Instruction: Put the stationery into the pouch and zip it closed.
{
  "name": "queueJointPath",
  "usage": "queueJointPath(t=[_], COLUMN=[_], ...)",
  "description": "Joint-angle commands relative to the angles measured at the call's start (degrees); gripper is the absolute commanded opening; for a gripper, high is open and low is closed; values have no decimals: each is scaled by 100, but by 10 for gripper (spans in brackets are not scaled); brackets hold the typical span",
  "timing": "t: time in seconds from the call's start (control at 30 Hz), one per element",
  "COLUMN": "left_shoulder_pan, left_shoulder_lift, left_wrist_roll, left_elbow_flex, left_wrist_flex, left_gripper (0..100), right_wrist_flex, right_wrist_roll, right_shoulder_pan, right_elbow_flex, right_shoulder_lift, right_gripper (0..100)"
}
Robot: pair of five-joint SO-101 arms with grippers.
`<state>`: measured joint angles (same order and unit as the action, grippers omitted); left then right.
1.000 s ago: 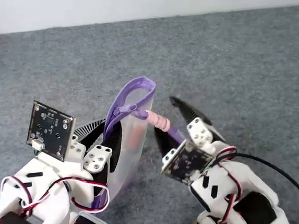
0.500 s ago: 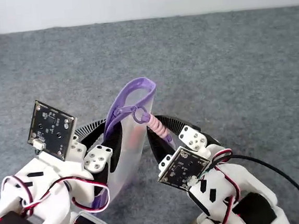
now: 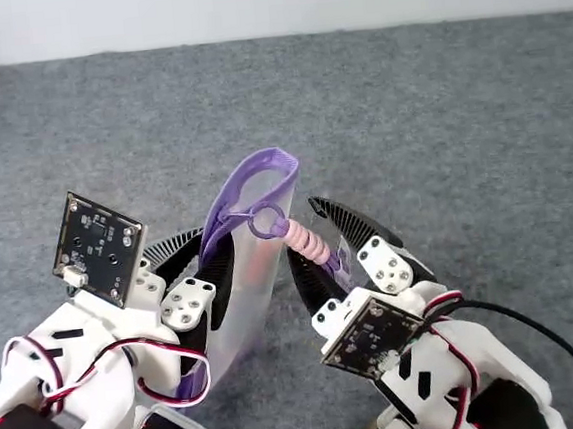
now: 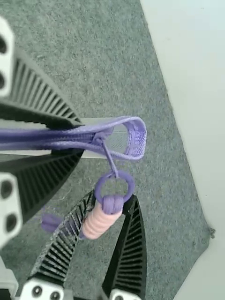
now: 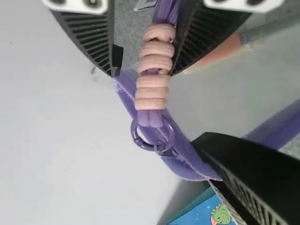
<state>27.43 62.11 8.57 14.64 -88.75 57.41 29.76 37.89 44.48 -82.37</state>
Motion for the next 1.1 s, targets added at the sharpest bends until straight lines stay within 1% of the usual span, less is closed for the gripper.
queueJointPath(t=[0.0, 0.13, 0.33, 0.6, 0.8, 1.07], left_shoulder_pan=[18, 26, 26, 26, 26, 26], left_shoulder_lift=[26, 18, 35, 18, 18, 18], left_wrist_roll=[62, 62, 62, 62, 62, 62], left_elbow_flex=[-40, -40, -40, -40, -40, -40], left_wrist_flex=[53, 53, 53, 53, 53, 53], left_gripper=[11, 11, 11, 11, 11, 11], right_wrist_flex=[57, 374, 330, 268, -374, -769], right_wrist_roll=[-62, -70, -70, -53, -70, -79], right_shoulder_pan=[198, 708, 479, 479, 488, 488], right_elbow_flex=[-237, -229, -229, -114, 352, 703], right_shoulder_lift=[48, 48, 40, 66, 66, 66], right_gripper=[154, 154, 154, 154, 154, 154])
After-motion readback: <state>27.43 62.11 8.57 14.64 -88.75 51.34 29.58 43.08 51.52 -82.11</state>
